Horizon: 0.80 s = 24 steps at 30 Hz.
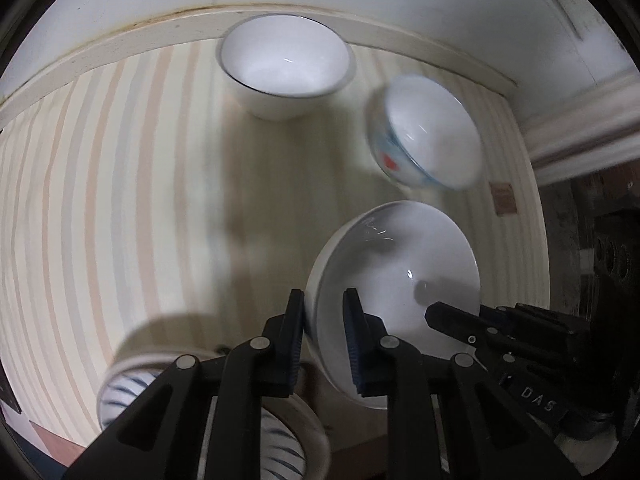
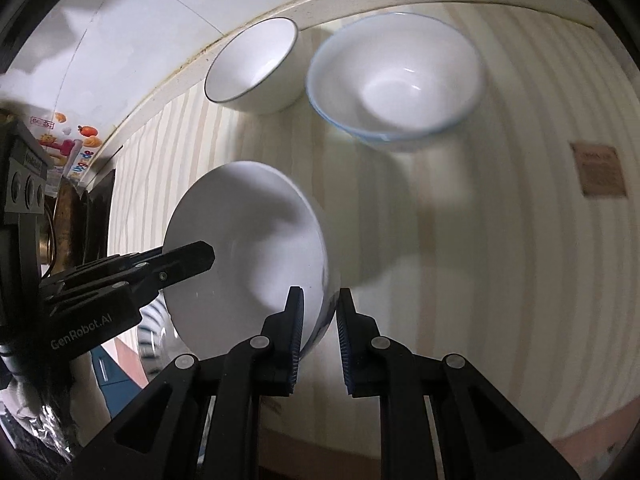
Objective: Organize plates and bowls
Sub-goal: 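Grasp a white bowl rim with the left tool while the right tool grips it, then lift the white bowl with both tools and carry it toward the blue-dot bowl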
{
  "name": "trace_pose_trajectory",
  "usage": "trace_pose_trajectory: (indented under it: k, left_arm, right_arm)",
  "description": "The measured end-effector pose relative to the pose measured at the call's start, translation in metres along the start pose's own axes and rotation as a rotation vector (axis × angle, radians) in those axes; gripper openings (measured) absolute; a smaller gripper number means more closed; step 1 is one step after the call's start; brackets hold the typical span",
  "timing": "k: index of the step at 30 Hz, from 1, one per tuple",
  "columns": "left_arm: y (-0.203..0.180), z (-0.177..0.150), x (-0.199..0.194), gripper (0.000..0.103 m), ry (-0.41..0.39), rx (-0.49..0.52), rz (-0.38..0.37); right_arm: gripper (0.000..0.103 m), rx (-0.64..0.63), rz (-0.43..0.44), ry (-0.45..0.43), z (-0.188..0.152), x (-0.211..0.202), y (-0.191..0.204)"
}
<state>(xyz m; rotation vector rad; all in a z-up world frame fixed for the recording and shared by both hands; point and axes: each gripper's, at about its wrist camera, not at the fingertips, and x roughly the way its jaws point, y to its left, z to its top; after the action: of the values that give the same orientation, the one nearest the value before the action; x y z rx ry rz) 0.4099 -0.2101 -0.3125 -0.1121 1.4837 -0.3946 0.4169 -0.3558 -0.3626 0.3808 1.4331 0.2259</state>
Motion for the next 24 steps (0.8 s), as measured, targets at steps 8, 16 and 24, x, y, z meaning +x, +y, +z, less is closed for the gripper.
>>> trace_pose_trajectory:
  k: [8, 16, 24]
  left_arm:
    - [-0.034, -0.025, 0.017, 0.017, 0.039, 0.073, 0.01]
    - [-0.052, -0.044, 0.047, 0.017, 0.084, 0.109, 0.049]
    - [-0.056, -0.055, 0.058, 0.017, 0.102, 0.121, 0.082]
  right_arm:
    - [0.018, 0.039, -0.003, 0.002, -0.052, -0.027, -0.04]
    - [0.018, 0.073, -0.008, 0.036, -0.077, -0.011, -0.064]
    - [0.018, 0.071, -0.016, 0.054, -0.083, 0.0, -0.071]
